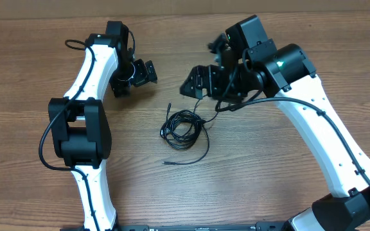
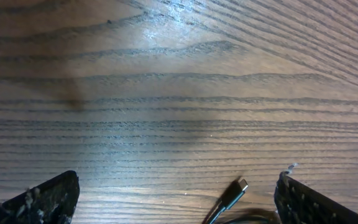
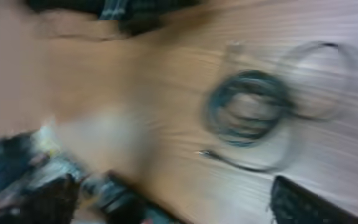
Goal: Untangle cables
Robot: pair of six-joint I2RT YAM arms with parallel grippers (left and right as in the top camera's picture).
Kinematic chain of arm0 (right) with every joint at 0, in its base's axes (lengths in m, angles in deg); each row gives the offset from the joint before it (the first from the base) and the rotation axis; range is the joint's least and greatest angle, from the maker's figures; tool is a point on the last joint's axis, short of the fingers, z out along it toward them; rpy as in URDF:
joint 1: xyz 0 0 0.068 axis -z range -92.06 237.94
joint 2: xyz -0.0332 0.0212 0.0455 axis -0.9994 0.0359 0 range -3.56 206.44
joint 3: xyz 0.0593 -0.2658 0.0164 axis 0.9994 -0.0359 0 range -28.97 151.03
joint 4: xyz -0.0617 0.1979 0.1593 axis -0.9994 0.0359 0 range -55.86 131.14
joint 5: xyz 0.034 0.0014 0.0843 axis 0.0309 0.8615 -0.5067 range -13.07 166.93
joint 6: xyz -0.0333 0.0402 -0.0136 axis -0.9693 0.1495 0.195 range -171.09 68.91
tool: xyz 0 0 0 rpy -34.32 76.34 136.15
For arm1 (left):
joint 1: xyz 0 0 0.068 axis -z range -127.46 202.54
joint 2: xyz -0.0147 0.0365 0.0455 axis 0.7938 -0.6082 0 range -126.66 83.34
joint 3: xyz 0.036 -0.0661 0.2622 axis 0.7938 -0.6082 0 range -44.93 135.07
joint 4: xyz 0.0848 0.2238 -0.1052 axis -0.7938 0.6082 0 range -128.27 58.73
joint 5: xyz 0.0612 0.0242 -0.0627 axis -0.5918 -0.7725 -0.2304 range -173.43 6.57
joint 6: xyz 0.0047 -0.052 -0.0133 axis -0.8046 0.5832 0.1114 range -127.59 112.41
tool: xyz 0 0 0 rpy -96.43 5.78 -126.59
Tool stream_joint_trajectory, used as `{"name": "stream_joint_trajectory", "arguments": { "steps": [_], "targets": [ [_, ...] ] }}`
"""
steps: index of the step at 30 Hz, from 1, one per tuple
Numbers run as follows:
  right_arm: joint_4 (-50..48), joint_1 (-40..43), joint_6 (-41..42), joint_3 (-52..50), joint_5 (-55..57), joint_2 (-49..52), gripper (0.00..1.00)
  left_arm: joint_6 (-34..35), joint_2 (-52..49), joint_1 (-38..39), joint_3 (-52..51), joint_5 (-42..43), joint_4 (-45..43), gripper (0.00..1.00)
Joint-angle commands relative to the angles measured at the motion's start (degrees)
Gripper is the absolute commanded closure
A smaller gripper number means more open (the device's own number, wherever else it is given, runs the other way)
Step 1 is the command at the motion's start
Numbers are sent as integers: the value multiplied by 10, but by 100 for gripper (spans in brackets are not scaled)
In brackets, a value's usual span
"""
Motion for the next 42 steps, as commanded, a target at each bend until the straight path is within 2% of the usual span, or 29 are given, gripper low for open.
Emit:
{"name": "stream_joint_trajectory", "arguments": {
  "steps": [1,10,13,14,16,17,18,25,33,38,42],
  "targets": [
    [15,-2,-9,-27,151,6,0,5,-5,1,-2,-3,-2,0],
    [-21,-2,-6,-105,150,18,0,18,-5,1,-2,17,-41,0],
    [-29,2,9,-105,150,17,0,7,-5,1,-2,130,40,0],
    [-30,7,13,-105,150,17,0,-21,-5,0,-2,195,48,0],
    [-29,22,20,-105,153,17,0,-121,-5,0,-2,324,61,0],
    [-30,33,20,-105,153,17,0,-156,-4,0,-2,363,75,0],
    [-29,45,20,-105,153,17,0,-166,-2,1,-2,368,92,0],
    [-11,139,20,-105,152,17,0,-138,49,28,-2,173,206,0],
    [8,212,19,-105,153,17,0,-10,119,141,-2,-43,230,1],
    [17,228,17,-106,155,17,0,6,135,199,-2,-59,253,0],
    [19,229,17,-107,178,17,0,7,164,204,-2,-61,298,1]
  ]
}}
